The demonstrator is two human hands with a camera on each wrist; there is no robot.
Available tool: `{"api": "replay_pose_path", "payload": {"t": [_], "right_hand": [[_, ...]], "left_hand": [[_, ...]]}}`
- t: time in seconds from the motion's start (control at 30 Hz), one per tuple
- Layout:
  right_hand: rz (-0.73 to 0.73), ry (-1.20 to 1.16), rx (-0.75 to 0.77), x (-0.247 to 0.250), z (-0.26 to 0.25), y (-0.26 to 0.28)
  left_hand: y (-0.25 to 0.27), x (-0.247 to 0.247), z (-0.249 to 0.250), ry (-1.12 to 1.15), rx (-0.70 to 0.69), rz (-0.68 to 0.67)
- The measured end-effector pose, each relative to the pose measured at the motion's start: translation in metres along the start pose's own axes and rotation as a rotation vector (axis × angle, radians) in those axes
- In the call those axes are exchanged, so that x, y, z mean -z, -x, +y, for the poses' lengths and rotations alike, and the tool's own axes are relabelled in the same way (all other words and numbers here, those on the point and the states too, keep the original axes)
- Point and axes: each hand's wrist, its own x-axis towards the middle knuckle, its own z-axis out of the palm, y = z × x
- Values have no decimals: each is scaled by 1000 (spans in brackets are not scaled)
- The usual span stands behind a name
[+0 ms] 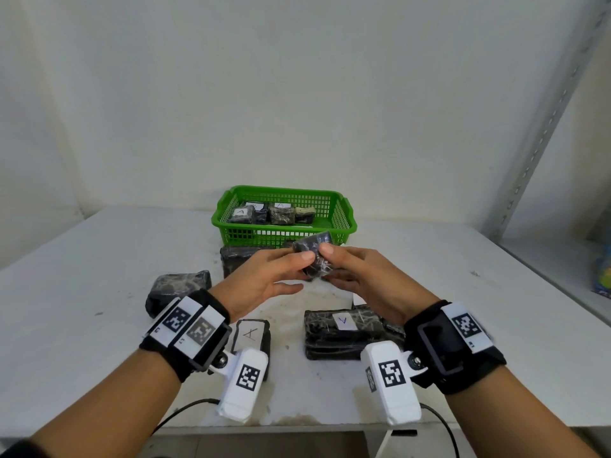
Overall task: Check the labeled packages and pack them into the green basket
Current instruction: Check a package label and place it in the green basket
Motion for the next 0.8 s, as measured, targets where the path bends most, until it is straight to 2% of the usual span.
{"api": "replay_pose_path", "payload": {"t": [0.13,0.33,0.5,0.67,0.8], "right_hand": [[-58,5,-16,0,-2,4],[-23,-3,31,3,-2,0],[-41,-45,18,3,-1,-2],[11,-36,53,8,4,-5],[2,-68,19,6,0,-3]], "left_hand": [[0,-2,-4,38,-7,54],[4,0,1,38,-6,-70],[1,0,6,-1,-57,-33],[4,0,5,-3,-33,-86],[-1,2,3,-63,-87,5]]}}
